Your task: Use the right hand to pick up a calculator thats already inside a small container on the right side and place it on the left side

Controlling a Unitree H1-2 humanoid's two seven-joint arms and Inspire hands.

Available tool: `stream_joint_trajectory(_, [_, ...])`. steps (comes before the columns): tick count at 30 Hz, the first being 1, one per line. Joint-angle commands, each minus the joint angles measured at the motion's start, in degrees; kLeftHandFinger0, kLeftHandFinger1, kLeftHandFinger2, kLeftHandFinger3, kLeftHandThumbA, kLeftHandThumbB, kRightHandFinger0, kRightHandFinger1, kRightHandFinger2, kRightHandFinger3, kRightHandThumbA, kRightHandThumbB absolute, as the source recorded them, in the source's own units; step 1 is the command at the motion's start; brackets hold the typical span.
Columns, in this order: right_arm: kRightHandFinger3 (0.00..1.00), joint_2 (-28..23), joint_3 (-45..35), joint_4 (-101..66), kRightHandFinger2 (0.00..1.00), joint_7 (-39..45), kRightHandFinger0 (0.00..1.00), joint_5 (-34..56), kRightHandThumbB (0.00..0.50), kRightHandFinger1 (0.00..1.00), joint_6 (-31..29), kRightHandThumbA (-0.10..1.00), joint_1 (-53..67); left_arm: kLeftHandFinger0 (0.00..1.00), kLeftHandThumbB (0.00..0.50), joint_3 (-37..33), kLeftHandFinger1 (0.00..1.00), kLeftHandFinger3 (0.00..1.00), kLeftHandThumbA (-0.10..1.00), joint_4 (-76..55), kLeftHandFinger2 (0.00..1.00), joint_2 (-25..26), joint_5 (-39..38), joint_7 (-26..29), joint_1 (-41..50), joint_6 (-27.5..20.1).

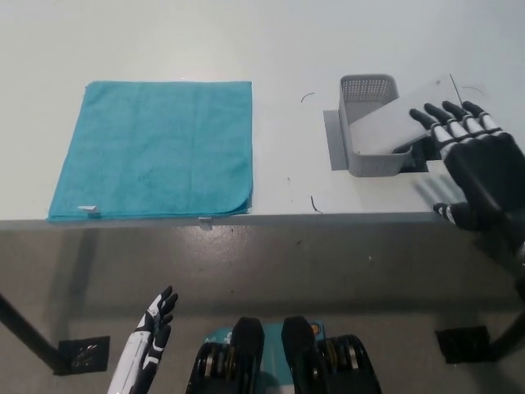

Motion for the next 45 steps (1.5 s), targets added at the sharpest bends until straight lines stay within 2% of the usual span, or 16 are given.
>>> stream_joint_trajectory(1, [1.0, -1.51, 3.32, 7.18, 1.0, 1.35, 1.0, -11.33, 0.468, 1.0, 3.13, 1.0, -7.48, 1.0, 0.136, 0.82, 1.0, 1.0, 1.0, -1.64, 1.0, 1.58, -1.17, 0.44, -0.11, -3.08])
stream_joint_trajectory(5, [1.0, -1.43, 4.88, 11.09, 1.0, -0.42, 1.0, -12.05, 0.48, 1.0, 3.7, 1.0, -8.77, 1.0, 0.137, 0.4, 1.0, 1.0, 1.0, -1.83, 1.0, 1.85, -0.65, 0.94, 0.24, -3.08])
stream_joint_trajectory(8, [1.0, -1.11, 5.89, 12.9, 1.0, -0.49, 1.0, -12.83, 0.469, 1.0, 4.09, 1.0, -9.51, 1.0, 0.145, 0.49, 1.0, 1.0, 1.0, -1.73, 1.0, 2.01, -0.47, 1.15, 0.22, -3.08])
stream_joint_trajectory(12, [1.0, -0.91, 7.42, 15.92, 1.0, -3.33, 1.0, -14.46, 0.476, 1.0, 3.99, 1.0, -10.43, 1.0, 0.128, 0.6, 1.0, 1.0, 1.0, -1.94, 1.0, 2.18, -0.92, 1.19, 0.3, -3.08])
stream_joint_trajectory(20, [1.0, -0.67, 9.16, 19.81, 1.0, -5.43, 1.0, -15.82, 0.494, 1.0, 4.98, 1.0, -11.89, 1.0, 0.179, -0.02, 1.0, 1.0, 1.0, -1.72, 1.0, 2.38, -0.22, 1.7, 0.66, -3.08])
stream_joint_trajectory(33, [1.0, -0.18, 10.72, 21.59, 1.0, -8.51, 1.0, -16.44, 0.492, 1.0, 4.98, 1.0, -13.45, 1.0, 0.151, -0.32, 1.0, 1.0, 1.0, -1.7, 1.0, 2.83, -0.22, 2.16, 0.94, -3.08])
stream_joint_trajectory(37, [1.0, -0.22, 11.56, 22.88, 1.0, -9.0, 1.0, -17.03, 0.483, 1.0, 4.8, 1.0, -14.69, 1.0, 0.166, -0.14, 1.0, 1.0, 1.0, -1.62, 1.0, 2.65, -0.22, 2.3, 1.09, -3.08])
stream_joint_trajectory(45, [1.0, -0.17, 13.79, 28.55, 1.0, -11.38, 1.0, -18.13, 0.499, 1.0, 4.96, 1.0, -18.1, 1.0, 0.156, -0.31, 1.0, 1.0, 1.0, -2.16, 1.0, 2.42, -0.43, 2.34, 2.01, -3.08])
